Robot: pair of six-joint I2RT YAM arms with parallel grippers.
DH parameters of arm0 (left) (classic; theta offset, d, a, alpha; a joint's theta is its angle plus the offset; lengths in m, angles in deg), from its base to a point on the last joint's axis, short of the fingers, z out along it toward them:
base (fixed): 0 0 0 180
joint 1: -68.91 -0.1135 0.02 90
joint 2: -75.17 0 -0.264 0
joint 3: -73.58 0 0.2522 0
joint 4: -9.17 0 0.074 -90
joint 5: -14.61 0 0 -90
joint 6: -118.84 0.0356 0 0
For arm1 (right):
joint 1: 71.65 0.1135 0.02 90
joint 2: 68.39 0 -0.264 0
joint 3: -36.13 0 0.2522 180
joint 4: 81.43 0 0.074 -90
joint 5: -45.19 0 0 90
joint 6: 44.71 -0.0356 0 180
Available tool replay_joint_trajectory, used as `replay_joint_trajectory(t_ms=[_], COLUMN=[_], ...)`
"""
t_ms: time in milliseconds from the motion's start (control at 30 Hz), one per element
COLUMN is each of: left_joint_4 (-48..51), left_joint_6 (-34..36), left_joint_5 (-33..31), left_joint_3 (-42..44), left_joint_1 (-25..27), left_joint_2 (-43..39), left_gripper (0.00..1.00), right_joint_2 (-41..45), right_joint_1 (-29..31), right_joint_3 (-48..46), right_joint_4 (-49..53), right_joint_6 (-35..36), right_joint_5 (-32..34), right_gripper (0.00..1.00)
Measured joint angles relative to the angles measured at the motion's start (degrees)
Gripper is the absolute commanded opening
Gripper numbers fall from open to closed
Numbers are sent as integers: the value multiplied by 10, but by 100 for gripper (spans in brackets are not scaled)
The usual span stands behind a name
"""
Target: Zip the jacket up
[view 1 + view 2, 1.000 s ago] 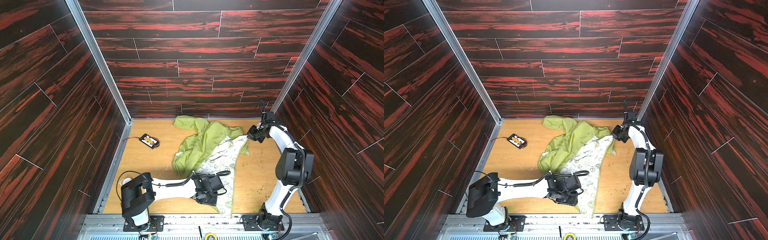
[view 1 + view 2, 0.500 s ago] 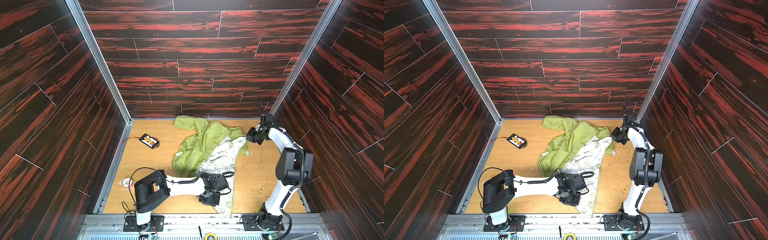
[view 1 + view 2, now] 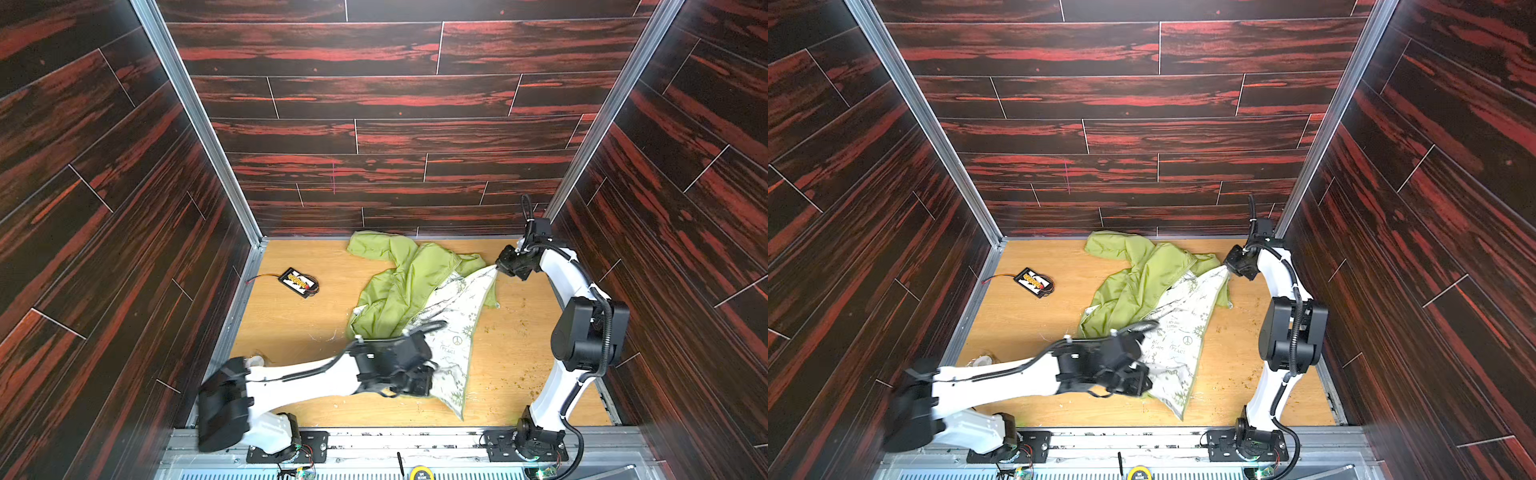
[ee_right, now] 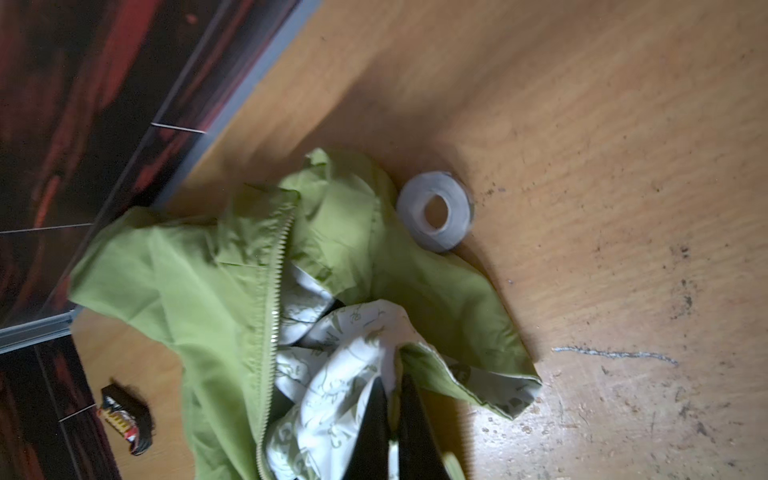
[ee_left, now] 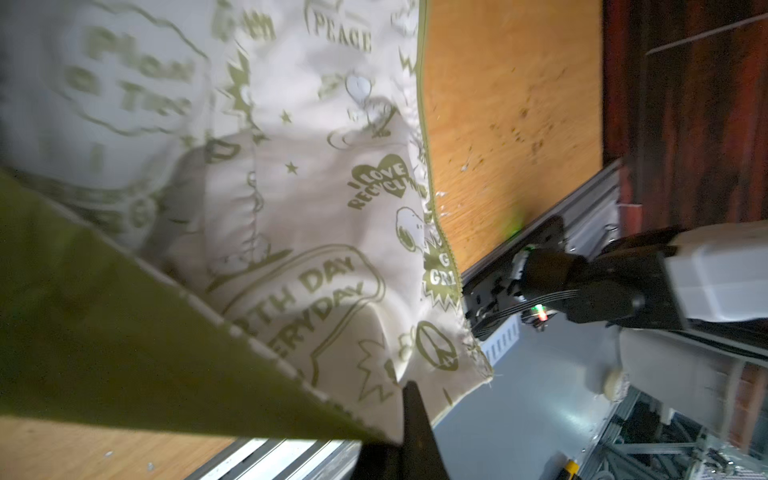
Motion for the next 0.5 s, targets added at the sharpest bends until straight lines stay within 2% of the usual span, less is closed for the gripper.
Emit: replay_joint_trajectory(t_ms=[167, 267, 400, 500], left_joint_4=[-157, -217, -243, -230], left_joint_6=[-84, -143, -217, -254], left_joint_5=[2, -4, -37, -63], left_joint_3=[158, 252, 359, 393], left_joint_1=[-81, -123, -157, -169], left_joint_2=[-120, -174, -291, -384], left_gripper=[0, 0, 0, 0], right_joint_2=[-36, -76, -161, -234], right_joint_1=[15, 37, 71, 87], right_joint_3=[58, 107, 231, 344], right_joint_4=[18, 33, 78, 120], right_joint_6=[-4, -12, -22, -29], right_joint_5=[0, 6, 19, 25], right_gripper=[0, 0, 0, 0])
